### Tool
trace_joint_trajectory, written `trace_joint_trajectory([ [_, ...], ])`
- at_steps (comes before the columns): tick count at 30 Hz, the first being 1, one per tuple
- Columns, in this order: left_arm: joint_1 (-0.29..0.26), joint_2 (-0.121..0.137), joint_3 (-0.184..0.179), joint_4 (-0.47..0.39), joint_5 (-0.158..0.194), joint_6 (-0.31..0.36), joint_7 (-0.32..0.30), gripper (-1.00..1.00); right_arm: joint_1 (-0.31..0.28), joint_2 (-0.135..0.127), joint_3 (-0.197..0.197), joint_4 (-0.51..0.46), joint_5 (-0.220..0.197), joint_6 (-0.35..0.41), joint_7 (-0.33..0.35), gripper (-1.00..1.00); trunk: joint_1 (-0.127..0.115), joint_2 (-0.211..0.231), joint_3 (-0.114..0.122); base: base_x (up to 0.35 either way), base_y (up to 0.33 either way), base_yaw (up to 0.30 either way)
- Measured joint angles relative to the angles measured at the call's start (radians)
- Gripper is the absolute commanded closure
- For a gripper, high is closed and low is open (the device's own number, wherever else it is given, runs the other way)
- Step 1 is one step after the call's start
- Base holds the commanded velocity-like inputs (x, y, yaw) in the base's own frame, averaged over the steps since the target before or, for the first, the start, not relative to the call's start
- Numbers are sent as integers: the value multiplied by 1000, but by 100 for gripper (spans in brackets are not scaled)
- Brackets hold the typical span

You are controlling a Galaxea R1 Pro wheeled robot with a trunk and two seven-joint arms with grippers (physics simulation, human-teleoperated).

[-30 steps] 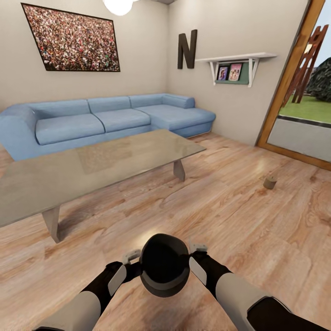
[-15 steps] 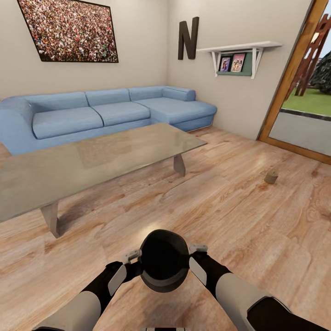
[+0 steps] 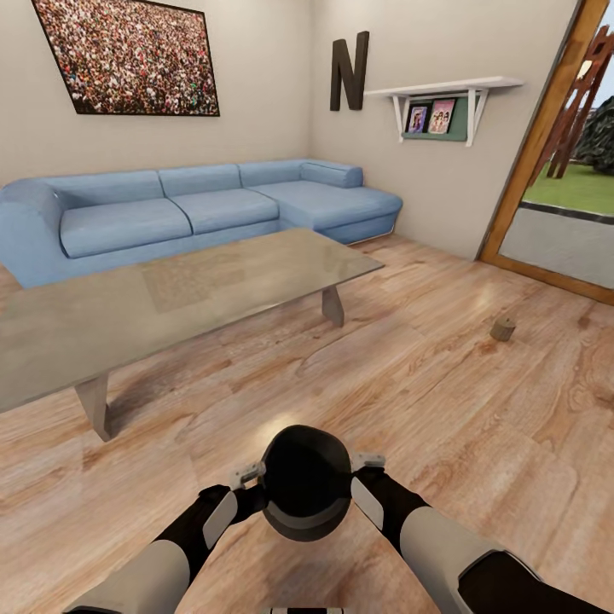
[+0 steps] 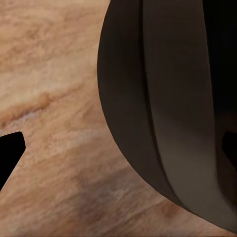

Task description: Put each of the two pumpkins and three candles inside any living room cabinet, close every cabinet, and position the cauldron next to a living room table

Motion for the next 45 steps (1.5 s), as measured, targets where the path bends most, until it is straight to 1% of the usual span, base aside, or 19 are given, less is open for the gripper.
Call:
trace_joint_trajectory([
  [3, 0, -2, 0, 0, -5, -1, 1, -100, 0, 0, -1, 2, -1, -21, -1, -100, 0, 0, 0, 0, 0, 0],
  [9, 0, -2, -1, 1, -5, -1, 1, -100, 0, 0, -1, 3, -2, -34, -1, -100, 0, 0, 0, 0, 0, 0],
  [12, 0, -2, -1, 1, -4, -1, 1, -100, 0, 0, -1, 4, -2, -57, -1, -100, 0, 0, 0, 0, 0, 0],
  [18, 0, -2, 0, 1, -5, -1, 1, -100, 0, 0, -1, 6, -2, -74, 0, -100, 0, 0, 0, 0, 0, 0],
  [20, 0, -2, 0, 1, -5, -1, 1, -100, 0, 0, 0, 23, -3, -85, -1, -100, 0, 0, 0, 0, 0, 0],
  [21, 0, -2, 0, 0, 1, -1, 0, -100, 0, 0, -1, 34, -3, -86, -1, -100, 0, 0, -4, 0, 0, 0],
  [24, 0, -2, -1, 1, -4, -1, 1, -100, 0, 0, 0, 51, -3, -89, -1, -100, 2, -1, -15, 0, 0, 0],
  [36, 0, -2, 0, 0, -4, -1, 0, -100, 0, 0, -1, 57, -2, -89, 0, -100, 2, -1, -16, 0, 0, 0],
  [40, 1, -2, -1, 1, -3, -1, 0, -100, 0, 0, -1, 57, -2, -89, 0, -100, 4, -2, -31, 0, 0, 0],
  [45, 0, -2, -1, 1, -4, -1, 0, -100, 0, 0, -1, 57, -2, -89, 0, -100, 4, -2, -31, 0, 0, 0],
])
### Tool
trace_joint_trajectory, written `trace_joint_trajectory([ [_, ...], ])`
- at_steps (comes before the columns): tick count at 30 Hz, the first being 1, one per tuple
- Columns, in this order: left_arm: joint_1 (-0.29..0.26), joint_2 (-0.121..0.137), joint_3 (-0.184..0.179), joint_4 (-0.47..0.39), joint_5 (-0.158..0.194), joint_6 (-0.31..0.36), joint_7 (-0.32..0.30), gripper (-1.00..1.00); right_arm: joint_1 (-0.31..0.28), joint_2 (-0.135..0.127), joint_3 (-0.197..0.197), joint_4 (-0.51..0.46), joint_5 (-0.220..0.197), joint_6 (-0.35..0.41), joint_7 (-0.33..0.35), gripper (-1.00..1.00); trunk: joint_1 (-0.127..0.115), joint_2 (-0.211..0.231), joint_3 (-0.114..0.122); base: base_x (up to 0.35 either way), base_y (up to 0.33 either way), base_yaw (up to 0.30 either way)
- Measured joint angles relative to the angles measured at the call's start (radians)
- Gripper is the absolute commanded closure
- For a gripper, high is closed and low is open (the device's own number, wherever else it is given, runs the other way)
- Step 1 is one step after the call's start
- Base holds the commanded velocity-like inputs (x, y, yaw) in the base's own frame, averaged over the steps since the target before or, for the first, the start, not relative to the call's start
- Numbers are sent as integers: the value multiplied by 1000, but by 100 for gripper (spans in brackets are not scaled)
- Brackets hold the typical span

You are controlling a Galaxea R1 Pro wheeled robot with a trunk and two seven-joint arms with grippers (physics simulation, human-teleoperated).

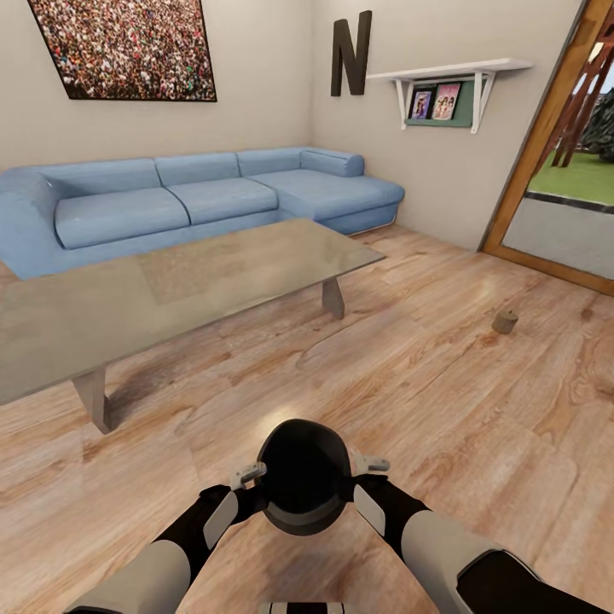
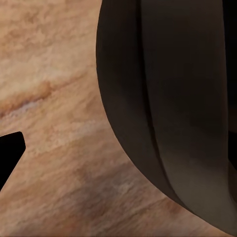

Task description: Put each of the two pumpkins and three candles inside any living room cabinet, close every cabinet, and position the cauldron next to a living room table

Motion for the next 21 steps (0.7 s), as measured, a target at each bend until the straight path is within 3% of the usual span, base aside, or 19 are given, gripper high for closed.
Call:
trace_joint_trajectory([
  [19, 0, 1, 0, 0, 1, 0, 0, -100, 0, 0, 0, 0, -1, 0, -1, -100, 1, -1, -12, 0, 0, 0],
  [20, 0, 1, 0, 0, 2, 0, 0, -100, 0, 0, 0, 0, -1, 0, -1, 100, 1, -1, -12, 0, 0, 0],
  [21, 0, 1, 0, 0, 5, 0, -1, -100, 0, 0, 0, 0, -4, 0, 0, 100, 1, -1, -12, 0, 0, 0],
])
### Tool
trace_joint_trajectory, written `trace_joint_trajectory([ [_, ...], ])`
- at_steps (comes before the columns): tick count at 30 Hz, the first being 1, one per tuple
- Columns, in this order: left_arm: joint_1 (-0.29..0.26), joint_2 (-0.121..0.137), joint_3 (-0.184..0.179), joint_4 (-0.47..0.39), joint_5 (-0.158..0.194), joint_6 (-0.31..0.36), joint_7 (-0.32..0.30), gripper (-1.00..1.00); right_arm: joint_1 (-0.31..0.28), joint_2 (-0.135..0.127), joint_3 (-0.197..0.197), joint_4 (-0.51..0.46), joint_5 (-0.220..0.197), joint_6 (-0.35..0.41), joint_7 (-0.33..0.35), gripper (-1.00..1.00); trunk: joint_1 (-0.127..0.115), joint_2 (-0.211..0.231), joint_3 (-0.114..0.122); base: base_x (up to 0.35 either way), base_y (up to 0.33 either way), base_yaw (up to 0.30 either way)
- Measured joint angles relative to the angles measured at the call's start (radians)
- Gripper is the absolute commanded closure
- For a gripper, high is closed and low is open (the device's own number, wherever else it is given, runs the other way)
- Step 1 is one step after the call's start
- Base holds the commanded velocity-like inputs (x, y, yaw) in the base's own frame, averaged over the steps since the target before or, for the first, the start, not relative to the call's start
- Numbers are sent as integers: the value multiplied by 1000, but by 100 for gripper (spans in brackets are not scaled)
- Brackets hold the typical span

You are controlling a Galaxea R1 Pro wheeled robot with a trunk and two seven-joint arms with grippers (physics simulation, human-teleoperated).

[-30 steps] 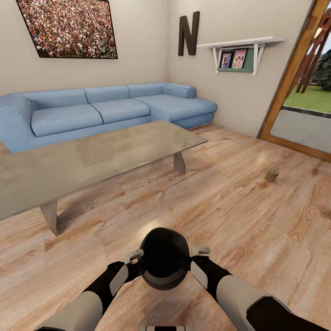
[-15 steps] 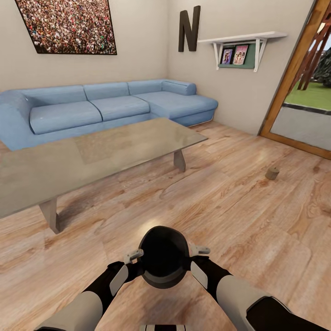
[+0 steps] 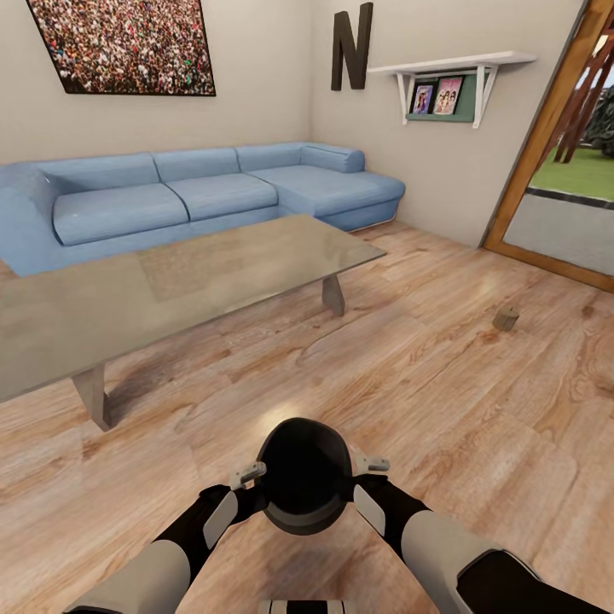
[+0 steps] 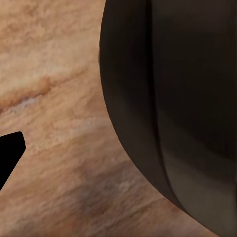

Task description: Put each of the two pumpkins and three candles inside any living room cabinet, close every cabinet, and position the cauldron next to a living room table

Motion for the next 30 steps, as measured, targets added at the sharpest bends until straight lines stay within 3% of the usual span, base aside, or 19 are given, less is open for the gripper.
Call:
trace_joint_trajectory([
  [30, 0, 0, 0, 0, 2, 0, -3, -100, -1, 0, -1, 0, -1, -1, 0, 100, 0, 0, 0, 0, 0, 0],
])
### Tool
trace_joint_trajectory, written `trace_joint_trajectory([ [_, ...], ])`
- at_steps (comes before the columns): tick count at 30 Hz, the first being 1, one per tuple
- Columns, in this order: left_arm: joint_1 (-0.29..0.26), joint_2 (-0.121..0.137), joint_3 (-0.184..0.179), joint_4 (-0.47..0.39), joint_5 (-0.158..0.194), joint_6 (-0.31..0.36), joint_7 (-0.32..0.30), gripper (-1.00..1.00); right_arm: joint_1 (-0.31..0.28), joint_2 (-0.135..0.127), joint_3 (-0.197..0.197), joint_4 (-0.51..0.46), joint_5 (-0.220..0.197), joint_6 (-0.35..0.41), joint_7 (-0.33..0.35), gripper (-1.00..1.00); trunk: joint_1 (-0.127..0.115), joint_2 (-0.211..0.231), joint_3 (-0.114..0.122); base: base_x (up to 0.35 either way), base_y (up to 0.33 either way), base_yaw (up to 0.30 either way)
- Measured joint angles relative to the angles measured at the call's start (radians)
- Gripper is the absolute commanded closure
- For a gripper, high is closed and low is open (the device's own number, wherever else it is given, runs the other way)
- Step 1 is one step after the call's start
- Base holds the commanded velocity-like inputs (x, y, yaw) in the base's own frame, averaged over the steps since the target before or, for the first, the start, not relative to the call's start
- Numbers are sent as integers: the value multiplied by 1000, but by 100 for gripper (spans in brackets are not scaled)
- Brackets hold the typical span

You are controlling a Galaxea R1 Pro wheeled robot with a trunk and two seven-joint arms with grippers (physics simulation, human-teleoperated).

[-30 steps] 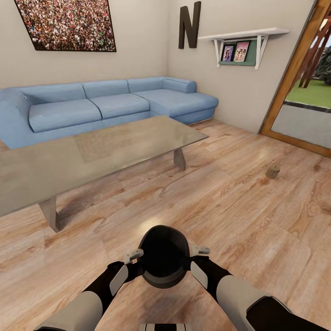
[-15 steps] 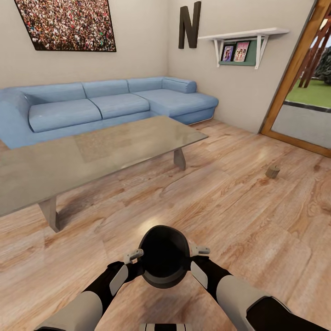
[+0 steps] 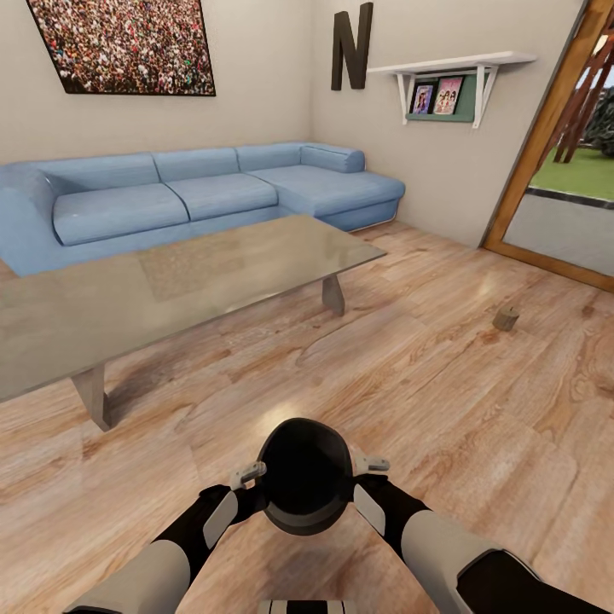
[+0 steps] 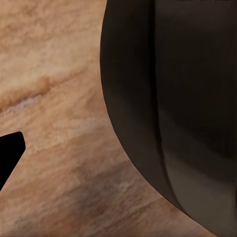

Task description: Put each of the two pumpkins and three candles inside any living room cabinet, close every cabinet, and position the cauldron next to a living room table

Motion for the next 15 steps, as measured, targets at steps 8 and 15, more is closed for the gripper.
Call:
trace_joint_trajectory([
  [8, 0, 0, 0, 0, 0, 0, 0, 100, 0, 0, 0, 0, 0, 0, 0, 100, 0, 0, 0, 0, 0, 0],
  [15, 0, 0, 0, 0, 2, 2, 1, 100, 0, 0, 0, 0, 1, -1, 0, 100, 0, 0, 0, 0, 0, 0],
])
